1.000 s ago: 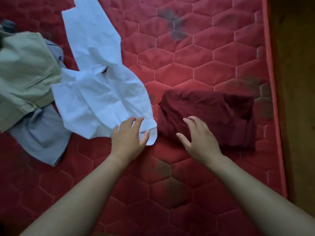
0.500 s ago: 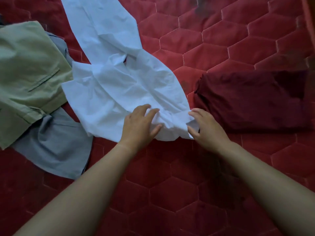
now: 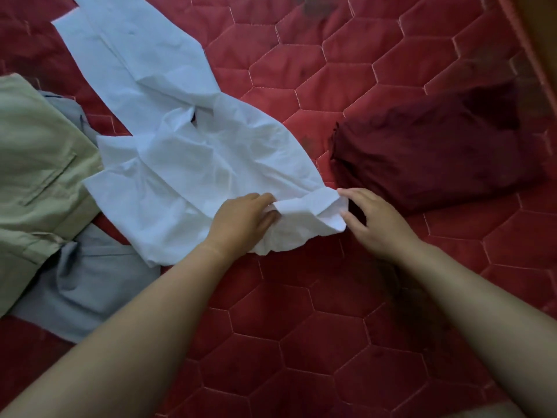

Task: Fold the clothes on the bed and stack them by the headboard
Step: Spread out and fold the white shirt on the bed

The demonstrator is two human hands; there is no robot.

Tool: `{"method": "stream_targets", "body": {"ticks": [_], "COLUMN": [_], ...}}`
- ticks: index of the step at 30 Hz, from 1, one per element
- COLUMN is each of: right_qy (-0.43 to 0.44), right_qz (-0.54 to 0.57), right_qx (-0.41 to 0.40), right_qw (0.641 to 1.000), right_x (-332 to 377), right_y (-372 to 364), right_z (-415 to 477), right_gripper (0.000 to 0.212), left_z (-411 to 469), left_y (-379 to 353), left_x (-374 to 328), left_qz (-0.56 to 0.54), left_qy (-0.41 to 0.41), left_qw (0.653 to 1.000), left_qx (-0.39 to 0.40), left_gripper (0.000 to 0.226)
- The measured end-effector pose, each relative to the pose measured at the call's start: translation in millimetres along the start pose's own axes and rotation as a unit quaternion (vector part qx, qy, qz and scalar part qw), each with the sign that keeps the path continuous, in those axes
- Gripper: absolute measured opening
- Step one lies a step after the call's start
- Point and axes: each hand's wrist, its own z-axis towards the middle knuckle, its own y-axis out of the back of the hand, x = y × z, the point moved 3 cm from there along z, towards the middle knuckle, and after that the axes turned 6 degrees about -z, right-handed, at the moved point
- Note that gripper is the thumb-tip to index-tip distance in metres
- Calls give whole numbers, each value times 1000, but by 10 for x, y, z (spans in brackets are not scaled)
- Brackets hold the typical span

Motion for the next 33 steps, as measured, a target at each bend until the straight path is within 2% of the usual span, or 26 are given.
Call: {"method": "stream_targets", "body": {"ticks": [5, 12, 14, 18, 20, 24, 27, 30, 33], "right_qy": [-60, -157, -177, -223, -240, -295, -340, -386, -417], "right_qz": [59, 68, 76, 82, 89, 136, 179, 239, 281], "right_qx": [-41, -50, -56, -58, -67, -108, -154, -201, -259], "right_qw": [996, 984, 980, 970, 964, 940, 910, 868, 825], "right_x": [20, -461, -589, -801, -789, -526, -279, -133, -66], "right_y": [97, 295, 374, 382, 293, -37, -319, -552, -684], "right_z": [-350, -1045, -1149, -1417, -1499, -1502, -1454, -1456, -1433], "right_gripper": [39, 35, 35, 34, 34, 42, 58, 67, 52], "left_z": [-518, -677, -642, -514, -368, 72, 467, 741, 825], "left_y": [-104, -667, -855, -1062, -942, -494, -320, -387, -504], "left_x": [-213, -1167, -1397, -1591, -1487, -1062, -820, -746, -730], "left_qz": [-35, -57, -82, -133, -142, -51, 34, 104, 138], "left_qy": [14, 55, 64, 67, 35, -66, -108, -148, -174], "left_qw": [999, 997, 994, 974, 972, 993, 993, 983, 973], "left_qx": [-11, 0, 31, 168, 183, 89, 29, 41, 57], "left_gripper": [18, 16, 18, 29, 33, 27, 36, 47, 44]}}
